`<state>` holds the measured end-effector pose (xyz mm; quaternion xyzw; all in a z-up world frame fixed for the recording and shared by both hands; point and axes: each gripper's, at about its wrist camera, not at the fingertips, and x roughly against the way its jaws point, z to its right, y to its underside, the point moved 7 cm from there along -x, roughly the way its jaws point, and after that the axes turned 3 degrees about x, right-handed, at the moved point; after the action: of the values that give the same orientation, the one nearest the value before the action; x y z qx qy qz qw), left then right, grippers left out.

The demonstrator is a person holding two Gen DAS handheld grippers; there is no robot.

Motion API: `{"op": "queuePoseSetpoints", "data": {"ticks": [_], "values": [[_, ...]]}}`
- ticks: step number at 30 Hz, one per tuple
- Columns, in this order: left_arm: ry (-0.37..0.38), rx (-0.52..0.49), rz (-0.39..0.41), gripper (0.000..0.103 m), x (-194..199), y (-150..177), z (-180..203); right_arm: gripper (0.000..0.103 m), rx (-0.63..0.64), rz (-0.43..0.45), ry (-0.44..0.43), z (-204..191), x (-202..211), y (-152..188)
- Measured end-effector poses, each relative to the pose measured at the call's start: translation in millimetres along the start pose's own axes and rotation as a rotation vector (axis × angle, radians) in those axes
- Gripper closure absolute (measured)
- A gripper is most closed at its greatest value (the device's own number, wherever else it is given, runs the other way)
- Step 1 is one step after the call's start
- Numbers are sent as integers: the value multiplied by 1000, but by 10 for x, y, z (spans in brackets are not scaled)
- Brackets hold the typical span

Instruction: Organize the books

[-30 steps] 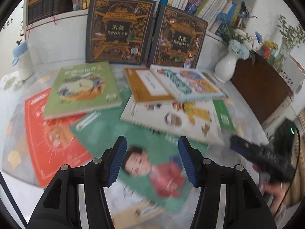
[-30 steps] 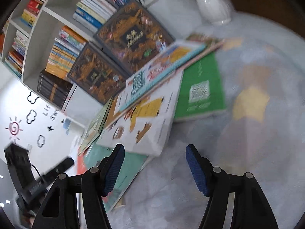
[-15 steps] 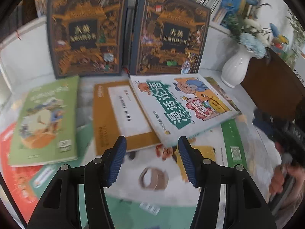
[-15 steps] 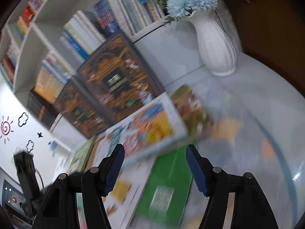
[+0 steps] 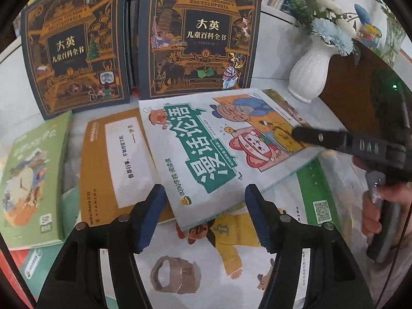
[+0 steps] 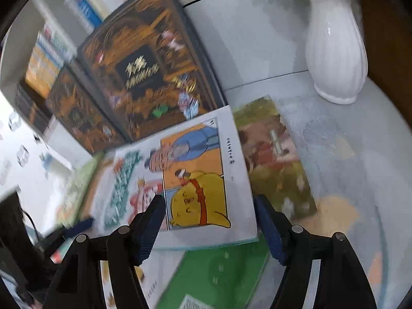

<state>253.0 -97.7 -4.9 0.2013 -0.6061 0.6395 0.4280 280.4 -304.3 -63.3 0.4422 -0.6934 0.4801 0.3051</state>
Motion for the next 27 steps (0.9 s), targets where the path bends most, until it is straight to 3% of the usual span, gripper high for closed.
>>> {"op": "queuePoseSetpoints", "data": {"ticks": [2,5,11,13,15,17,19,22,24,27], "values": [[19,21,-19,42,61,43,-61,33,12,-18,10,-71,71,106],[19,12,-26,42,188,132,-155,33,-24,-61,-49,-196,210,374],[55,25,-63,42,541,565,-444,33,-17,-154,-138,-707,576,1221],[55,4,-70,42,732,730,-534,34,35,-212,-169,-1023,707,1652],[20,11,-84,42,961,885,-682,40,163,-274,-271,-1467,915,2163],[-3,29,-89,42,1223,1036,-820,41,240,-288,-255,-1637,1052,2402],[11,37,-81,42,1463,1172,-877,41,323,-228,-187,-1716,1198,2412],[46,42,-63,42,1720,1401,-857,42,324,-153,-150,-1659,1226,2167],[70,44,-78,42,1760,1573,-791,43,316,-140,-153,-1597,1092,1965],[98,44,-99,42,1698,1778,-693,46,332,-138,-90,-1447,800,1781]]}}
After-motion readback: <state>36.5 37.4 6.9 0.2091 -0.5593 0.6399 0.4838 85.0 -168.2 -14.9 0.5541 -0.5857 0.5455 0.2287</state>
